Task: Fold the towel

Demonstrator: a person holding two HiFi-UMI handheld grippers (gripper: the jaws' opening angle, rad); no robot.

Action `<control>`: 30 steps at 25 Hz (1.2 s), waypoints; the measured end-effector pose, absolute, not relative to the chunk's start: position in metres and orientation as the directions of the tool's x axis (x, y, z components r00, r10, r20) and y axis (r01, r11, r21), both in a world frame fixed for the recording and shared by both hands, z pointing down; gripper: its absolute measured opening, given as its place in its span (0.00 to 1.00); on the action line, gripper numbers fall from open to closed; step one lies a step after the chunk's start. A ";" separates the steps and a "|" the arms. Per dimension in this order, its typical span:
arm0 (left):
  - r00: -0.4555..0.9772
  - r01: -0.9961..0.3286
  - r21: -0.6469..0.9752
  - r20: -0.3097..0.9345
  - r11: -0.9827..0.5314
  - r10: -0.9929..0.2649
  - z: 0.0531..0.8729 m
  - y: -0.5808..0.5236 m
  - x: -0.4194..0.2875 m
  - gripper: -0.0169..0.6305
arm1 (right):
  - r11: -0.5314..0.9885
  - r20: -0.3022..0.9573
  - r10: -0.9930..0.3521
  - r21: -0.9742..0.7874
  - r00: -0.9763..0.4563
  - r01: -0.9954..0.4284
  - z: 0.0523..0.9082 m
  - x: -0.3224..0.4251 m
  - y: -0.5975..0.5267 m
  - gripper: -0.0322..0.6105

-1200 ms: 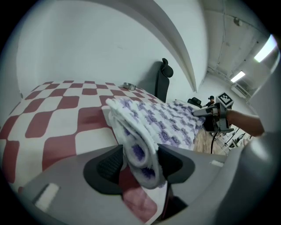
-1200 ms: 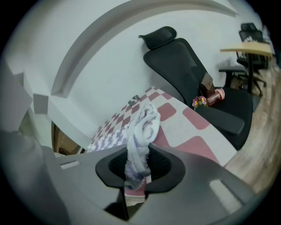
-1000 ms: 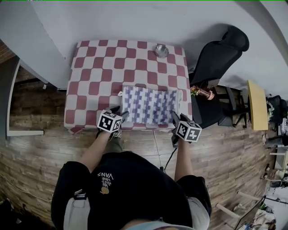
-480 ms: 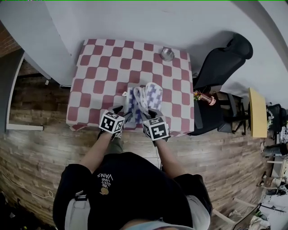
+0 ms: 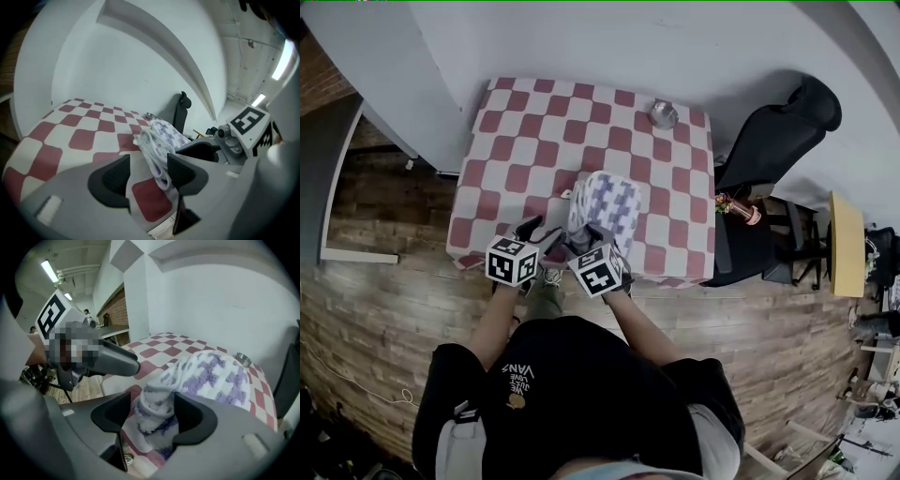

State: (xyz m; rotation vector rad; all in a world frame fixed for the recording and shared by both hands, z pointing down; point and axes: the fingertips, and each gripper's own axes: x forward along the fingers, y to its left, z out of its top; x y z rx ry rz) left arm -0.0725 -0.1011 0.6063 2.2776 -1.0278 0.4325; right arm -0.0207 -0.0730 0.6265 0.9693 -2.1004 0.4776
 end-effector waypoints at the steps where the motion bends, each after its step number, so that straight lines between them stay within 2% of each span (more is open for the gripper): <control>1: 0.645 -0.763 0.387 0.507 -0.518 -0.572 0.605 -0.101 -0.075 0.37 | 0.654 0.768 -0.480 -0.010 -0.424 -0.757 0.628 -0.023 -0.070 0.49; 4: 0.652 -0.756 0.367 0.490 -0.542 -0.578 0.595 -0.103 -0.071 0.37 | 0.672 0.764 -0.484 0.014 -0.425 -0.740 0.628 -0.021 -0.065 0.49; 8: 0.678 -0.708 0.209 0.468 -0.674 -0.567 0.569 -0.118 -0.036 0.37 | 0.693 0.670 -0.573 0.090 -0.472 -0.715 0.598 -0.021 -0.062 0.49; 12: 0.710 -0.650 0.104 0.435 -0.753 -0.553 0.542 -0.144 0.001 0.37 | 0.602 0.507 -0.709 0.075 -0.490 -0.795 0.556 0.004 -0.062 0.49; 15: 0.710 -0.547 -0.043 0.505 -0.836 -0.491 0.545 -0.151 0.038 0.37 | 0.519 0.529 -0.734 0.032 -0.426 -0.854 0.563 0.038 -0.063 0.48; 18: 0.674 -0.451 -0.074 0.625 -0.890 -0.393 0.579 -0.145 0.062 0.37 | 0.499 0.590 -0.702 0.008 -0.399 -0.867 0.583 0.054 -0.055 0.48; 20: 0.649 -0.443 -0.060 0.667 -0.895 -0.365 0.597 -0.142 0.058 0.37 | 0.559 0.592 -0.677 0.028 -0.437 -0.829 0.587 0.042 -0.046 0.47; 25: 0.635 -0.484 -0.026 0.678 -0.875 -0.371 0.610 -0.149 0.032 0.37 | 0.750 0.583 -0.557 0.047 -0.591 -0.660 0.596 -0.022 -0.031 0.46; 30: 0.651 -0.495 0.035 0.677 -0.868 -0.343 0.628 -0.155 0.017 0.37 | 0.829 0.637 -0.436 0.010 -0.636 -0.559 0.626 -0.059 -0.025 0.46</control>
